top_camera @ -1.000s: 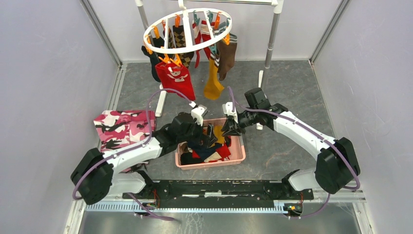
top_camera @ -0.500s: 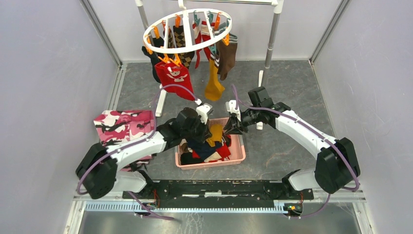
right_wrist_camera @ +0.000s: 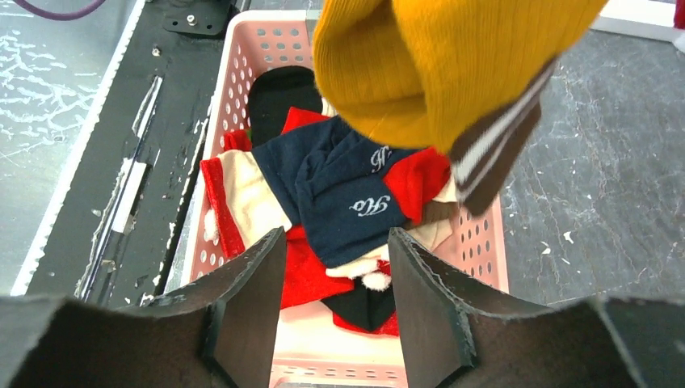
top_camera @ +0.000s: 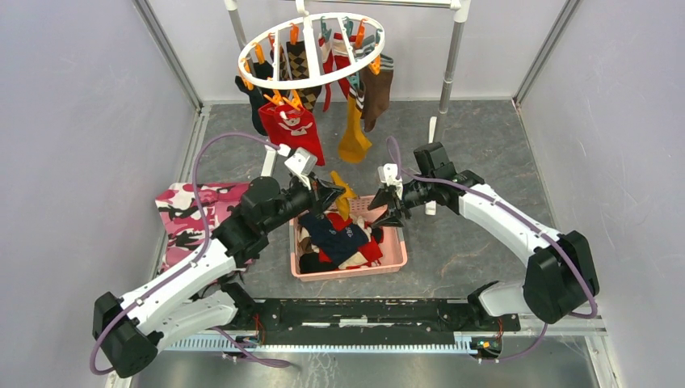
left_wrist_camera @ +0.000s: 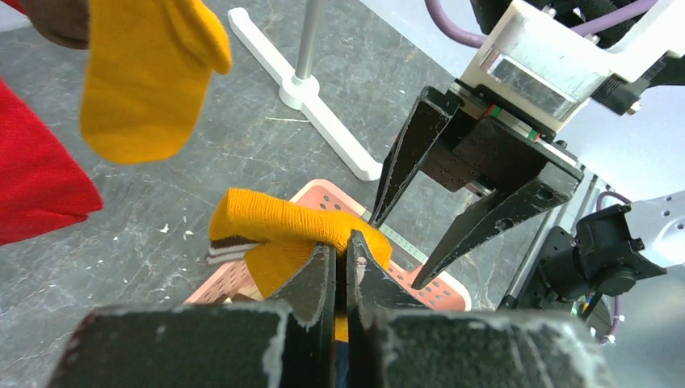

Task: Clip the socks to the hanger
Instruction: Pick up the sock from the bin.

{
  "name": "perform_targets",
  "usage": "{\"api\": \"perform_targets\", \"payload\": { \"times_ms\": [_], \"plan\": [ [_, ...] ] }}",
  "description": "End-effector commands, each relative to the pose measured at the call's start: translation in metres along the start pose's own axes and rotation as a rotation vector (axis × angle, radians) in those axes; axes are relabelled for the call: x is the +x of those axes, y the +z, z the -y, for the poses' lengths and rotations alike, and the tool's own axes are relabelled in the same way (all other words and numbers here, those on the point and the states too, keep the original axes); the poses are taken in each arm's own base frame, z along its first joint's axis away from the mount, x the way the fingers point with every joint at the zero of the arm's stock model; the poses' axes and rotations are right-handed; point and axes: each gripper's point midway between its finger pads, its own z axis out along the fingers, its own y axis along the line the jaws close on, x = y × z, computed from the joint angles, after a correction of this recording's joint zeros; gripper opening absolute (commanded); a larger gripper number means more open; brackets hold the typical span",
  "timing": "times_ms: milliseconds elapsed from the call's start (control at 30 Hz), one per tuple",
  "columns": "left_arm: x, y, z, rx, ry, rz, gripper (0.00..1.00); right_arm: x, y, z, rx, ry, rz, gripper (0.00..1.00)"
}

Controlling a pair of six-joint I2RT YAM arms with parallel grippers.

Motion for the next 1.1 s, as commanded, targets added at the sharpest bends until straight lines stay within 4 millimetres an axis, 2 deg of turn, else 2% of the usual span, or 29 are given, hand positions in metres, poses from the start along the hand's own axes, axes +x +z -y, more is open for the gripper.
{"api": "perform_targets", "payload": {
  "times_ms": [0,333,600,700,733,833,900,1067],
  "plan": [
    [-0.028,0.006,0.024,0.114,-0.046,0.071,0.02,-0.019,-0.001,0.000,0.008,-0.026,0.079,0.56],
    [-0.030,0.009,0.045,0.236,-0.101,0.074,0.02,-0.012,-0.005,0.033,0.217,0.049,0.062,0.58],
    [-0.021,0.009,0.052,0.283,-0.147,0.059,0.02,-0.026,-0.009,0.039,0.255,0.060,0.094,0.56],
    [-0.019,0.009,0.054,0.298,-0.163,0.059,0.02,-0.031,-0.011,0.040,0.267,0.062,0.110,0.46],
    [-0.018,0.009,0.054,0.300,-0.165,0.058,0.02,-0.033,-0.011,0.040,0.264,0.061,0.114,0.38],
    [-0.015,0.007,0.054,0.302,-0.171,0.056,0.04,-0.035,-0.012,0.039,0.263,0.058,0.119,0.02],
    [-0.014,0.006,0.054,0.300,-0.173,0.056,0.08,-0.037,-0.014,0.039,0.265,0.057,0.121,0.00],
    [-0.009,0.002,0.049,0.286,-0.175,0.055,0.11,-0.040,-0.025,0.042,0.284,0.042,0.118,0.00]
  ]
}}
